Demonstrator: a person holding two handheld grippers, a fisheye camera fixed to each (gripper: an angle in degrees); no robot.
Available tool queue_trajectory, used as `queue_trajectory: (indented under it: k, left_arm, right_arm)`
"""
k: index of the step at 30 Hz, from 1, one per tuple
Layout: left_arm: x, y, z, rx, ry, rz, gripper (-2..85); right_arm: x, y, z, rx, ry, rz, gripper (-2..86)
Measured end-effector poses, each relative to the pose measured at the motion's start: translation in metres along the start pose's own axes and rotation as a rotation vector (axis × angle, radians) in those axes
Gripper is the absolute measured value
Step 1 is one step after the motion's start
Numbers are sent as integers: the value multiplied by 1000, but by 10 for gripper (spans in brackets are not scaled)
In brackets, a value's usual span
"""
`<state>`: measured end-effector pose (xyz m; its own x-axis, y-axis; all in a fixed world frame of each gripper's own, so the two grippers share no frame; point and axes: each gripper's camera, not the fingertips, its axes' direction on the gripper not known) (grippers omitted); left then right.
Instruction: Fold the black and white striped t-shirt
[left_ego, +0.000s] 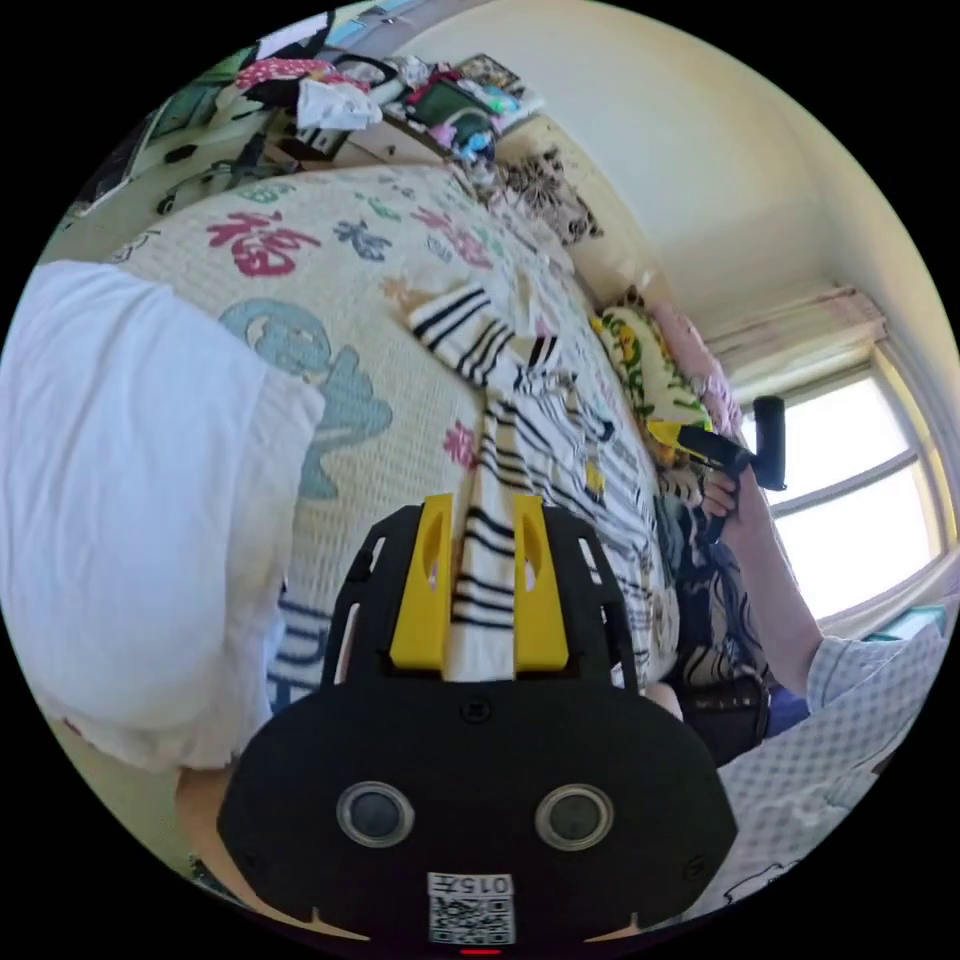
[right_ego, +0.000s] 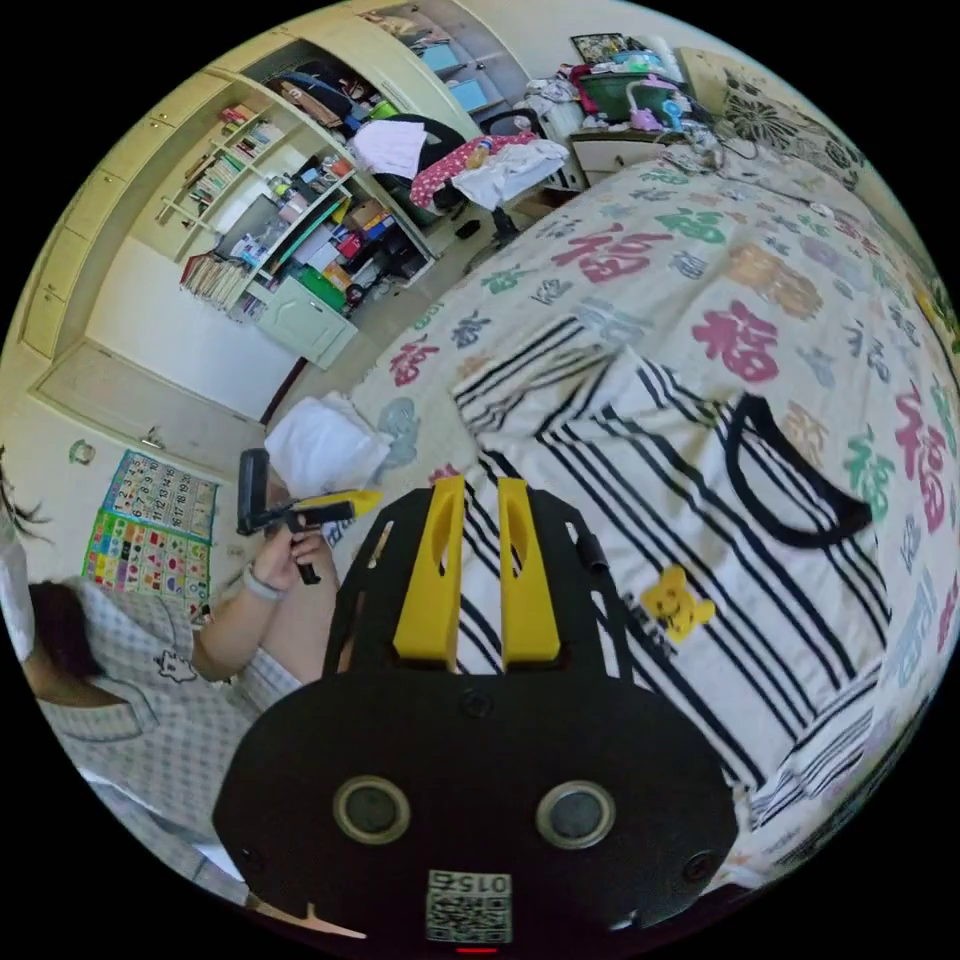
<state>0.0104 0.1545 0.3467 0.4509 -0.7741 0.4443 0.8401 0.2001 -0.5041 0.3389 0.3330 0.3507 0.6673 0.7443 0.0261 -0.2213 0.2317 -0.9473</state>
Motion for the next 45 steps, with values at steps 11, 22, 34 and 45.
queue_trajectory:
  k: [11,22,34,45]
  left_arm:
    - [80,16,-20,-264,-196,184,112]
    - [106,-6,-5,-503,-465,158,123]
    - [131,-54,7,-765,-514,194,10]
    - [151,-82,-21,-825,-547,233,1]
  right_arm:
    - [2,314,-68,-5,305,667,75]
    - [-21,335,-25,-177,532,696,97]
    - [-9,353,-37,-272,319,625,-2]
    - [-2,365,-44,-359,308,610,2]
